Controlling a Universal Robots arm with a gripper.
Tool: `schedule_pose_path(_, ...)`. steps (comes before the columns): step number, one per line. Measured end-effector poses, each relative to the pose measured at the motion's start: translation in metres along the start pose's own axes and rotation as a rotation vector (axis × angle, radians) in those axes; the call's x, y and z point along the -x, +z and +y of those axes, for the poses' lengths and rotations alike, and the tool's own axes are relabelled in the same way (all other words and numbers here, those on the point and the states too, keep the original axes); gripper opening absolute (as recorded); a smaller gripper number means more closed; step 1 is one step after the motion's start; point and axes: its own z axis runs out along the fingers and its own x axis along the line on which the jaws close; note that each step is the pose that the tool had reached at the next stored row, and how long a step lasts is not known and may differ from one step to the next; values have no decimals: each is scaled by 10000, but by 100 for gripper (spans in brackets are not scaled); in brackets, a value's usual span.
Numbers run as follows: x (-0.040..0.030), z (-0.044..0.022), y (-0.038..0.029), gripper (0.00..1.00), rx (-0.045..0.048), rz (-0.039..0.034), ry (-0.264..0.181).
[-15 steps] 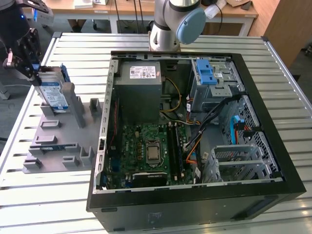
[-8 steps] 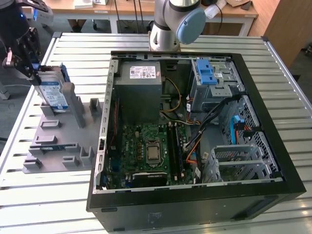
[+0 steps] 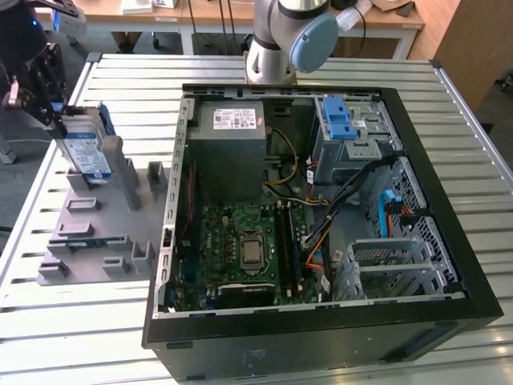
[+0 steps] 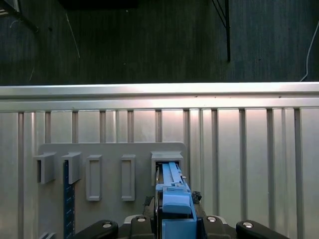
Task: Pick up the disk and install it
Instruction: 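Pick up the disk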
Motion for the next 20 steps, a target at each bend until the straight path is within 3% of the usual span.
schedule_pose_path(20, 1, 1, -174, 36, 0, 1, 0)
